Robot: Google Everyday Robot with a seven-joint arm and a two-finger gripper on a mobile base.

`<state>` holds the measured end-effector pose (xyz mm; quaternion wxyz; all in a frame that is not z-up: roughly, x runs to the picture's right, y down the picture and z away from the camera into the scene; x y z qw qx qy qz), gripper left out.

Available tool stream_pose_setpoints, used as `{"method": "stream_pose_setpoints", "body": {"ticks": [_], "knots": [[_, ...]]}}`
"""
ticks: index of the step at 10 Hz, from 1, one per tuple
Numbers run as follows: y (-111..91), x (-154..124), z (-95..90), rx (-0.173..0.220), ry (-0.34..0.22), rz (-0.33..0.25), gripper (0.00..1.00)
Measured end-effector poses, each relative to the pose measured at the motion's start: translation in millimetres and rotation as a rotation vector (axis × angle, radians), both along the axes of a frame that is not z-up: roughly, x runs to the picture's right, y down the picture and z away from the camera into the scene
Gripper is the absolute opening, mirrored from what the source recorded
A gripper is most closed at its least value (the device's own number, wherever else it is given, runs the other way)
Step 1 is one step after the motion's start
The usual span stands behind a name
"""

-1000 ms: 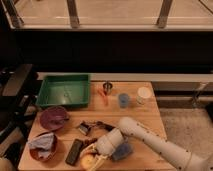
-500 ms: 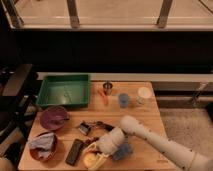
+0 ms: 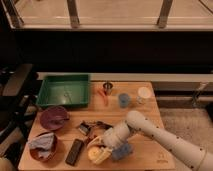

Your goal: Place apple in tray

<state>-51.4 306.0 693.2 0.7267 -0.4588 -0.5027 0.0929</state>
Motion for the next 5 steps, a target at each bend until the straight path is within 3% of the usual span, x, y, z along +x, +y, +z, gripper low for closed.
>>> {"method": "stream_pose_setpoints", "body": {"ticks": [2, 5], "knots": [[-2.2, 0.4, -1.1, 0.011, 0.006, -0.007, 0.00], [-45.0, 22.0, -16.4, 0.079, 0.089, -0.013, 0.00]]}}
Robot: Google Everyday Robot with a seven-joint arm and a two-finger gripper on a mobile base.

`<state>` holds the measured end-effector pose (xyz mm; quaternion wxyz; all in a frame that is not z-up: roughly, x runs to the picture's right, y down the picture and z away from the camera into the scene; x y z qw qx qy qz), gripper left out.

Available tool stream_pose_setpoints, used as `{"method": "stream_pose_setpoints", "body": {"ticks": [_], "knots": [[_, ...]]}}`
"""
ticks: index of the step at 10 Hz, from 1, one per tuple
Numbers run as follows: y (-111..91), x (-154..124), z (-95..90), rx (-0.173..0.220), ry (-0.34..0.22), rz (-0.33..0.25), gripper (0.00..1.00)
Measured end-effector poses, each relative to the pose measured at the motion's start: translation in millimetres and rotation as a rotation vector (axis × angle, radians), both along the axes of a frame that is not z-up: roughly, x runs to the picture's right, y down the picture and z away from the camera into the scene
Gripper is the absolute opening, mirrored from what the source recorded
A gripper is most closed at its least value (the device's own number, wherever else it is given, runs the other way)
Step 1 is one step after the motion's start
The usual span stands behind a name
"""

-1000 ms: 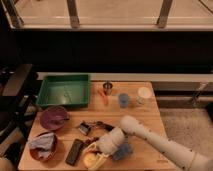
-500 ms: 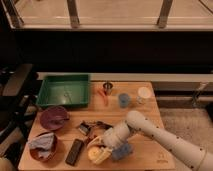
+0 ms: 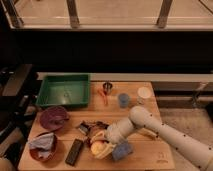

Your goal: Place apple in tray

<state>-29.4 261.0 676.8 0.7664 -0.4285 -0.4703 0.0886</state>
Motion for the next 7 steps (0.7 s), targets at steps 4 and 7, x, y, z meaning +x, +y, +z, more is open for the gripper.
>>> {"method": "stream_pose_setpoints", "body": {"ticks": [4, 7], "knots": [[-92.4, 24.1, -15.3, 0.089, 0.093, -0.006, 0.00], [-154.8, 15.9, -6.0, 0.160, 0.098, 0.002, 0.00]]}}
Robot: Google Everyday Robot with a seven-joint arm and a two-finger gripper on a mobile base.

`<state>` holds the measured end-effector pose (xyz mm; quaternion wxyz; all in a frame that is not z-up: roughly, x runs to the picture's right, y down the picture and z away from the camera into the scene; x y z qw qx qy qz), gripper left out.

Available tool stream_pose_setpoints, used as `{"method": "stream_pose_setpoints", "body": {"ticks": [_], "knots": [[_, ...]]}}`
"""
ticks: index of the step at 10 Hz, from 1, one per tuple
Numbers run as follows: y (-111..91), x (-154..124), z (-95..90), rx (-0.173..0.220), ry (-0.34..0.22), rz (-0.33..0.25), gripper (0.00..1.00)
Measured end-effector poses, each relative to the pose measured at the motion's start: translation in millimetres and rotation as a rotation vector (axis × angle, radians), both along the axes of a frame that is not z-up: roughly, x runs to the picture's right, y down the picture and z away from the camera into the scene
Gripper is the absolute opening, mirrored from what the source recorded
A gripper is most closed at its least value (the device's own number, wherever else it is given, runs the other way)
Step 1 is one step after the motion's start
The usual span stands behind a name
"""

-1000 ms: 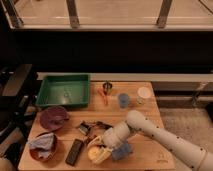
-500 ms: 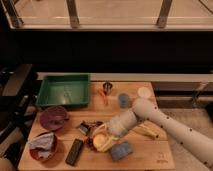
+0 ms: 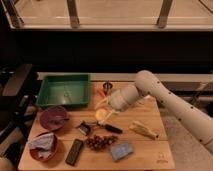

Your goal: Place apple in tray

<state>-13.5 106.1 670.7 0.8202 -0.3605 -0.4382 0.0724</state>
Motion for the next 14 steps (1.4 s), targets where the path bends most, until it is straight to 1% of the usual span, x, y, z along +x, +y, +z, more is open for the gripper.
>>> {"method": "stream_pose_setpoints", "body": {"ticks": [1, 6, 8, 10, 11, 14], "knots": [[-4.8, 0.5, 0.8, 0.005, 0.000, -0.001, 0.00], [-5.4, 0.6, 1.0, 0.010, 0.003, 0.000, 0.00], [-8.5, 4.5, 1.2, 0.017, 0.019, 0.005, 0.00], [-24.7, -0.1, 10.4, 0.045, 0.036, -0.007, 0.00], [-38.4, -2.6, 21.1, 0.060, 0.050, -0.011, 0.00], [-93.7, -16.2, 66.6, 0.119, 0.089, -0.025, 0.00]]}}
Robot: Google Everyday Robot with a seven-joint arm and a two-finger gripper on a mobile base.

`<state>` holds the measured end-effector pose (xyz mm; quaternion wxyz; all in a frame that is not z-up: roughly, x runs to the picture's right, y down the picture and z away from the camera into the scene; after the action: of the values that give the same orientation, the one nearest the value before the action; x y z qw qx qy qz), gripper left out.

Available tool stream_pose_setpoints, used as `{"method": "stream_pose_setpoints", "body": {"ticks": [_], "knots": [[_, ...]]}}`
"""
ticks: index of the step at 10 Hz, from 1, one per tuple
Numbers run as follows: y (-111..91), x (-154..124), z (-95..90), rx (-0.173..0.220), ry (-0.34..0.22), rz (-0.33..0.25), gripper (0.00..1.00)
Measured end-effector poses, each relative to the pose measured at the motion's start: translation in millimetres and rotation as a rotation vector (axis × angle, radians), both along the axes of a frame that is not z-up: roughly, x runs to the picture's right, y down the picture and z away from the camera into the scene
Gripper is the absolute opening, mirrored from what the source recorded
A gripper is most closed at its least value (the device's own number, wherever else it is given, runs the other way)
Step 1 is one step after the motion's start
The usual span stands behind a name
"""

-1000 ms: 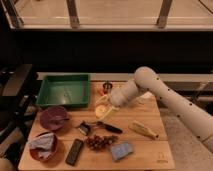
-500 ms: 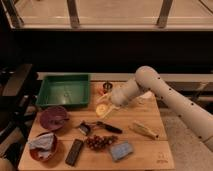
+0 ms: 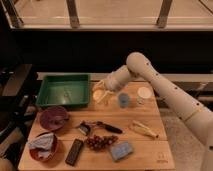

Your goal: Place apple in tray

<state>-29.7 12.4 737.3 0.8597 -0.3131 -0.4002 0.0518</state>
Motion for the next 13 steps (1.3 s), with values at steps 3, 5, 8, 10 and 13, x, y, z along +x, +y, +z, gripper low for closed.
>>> {"method": "stream_pose_setpoints", "body": {"ticks": [3, 5, 8, 10, 13], "knots": [[-53.3, -24.3, 54.0, 0.083, 0.039, 0.008, 0.00], [-77.6, -51.9, 83.8, 0.147, 0.055, 0.031, 0.00], [-80.7, -56.0, 88.1, 0.158, 0.058, 0.036, 0.00], [-80.5, -58.6, 87.8, 0.157, 0.055, 0.034, 0.00], [-74.5, -68.8, 88.8, 0.145, 0.016, 0.044, 0.00]]}}
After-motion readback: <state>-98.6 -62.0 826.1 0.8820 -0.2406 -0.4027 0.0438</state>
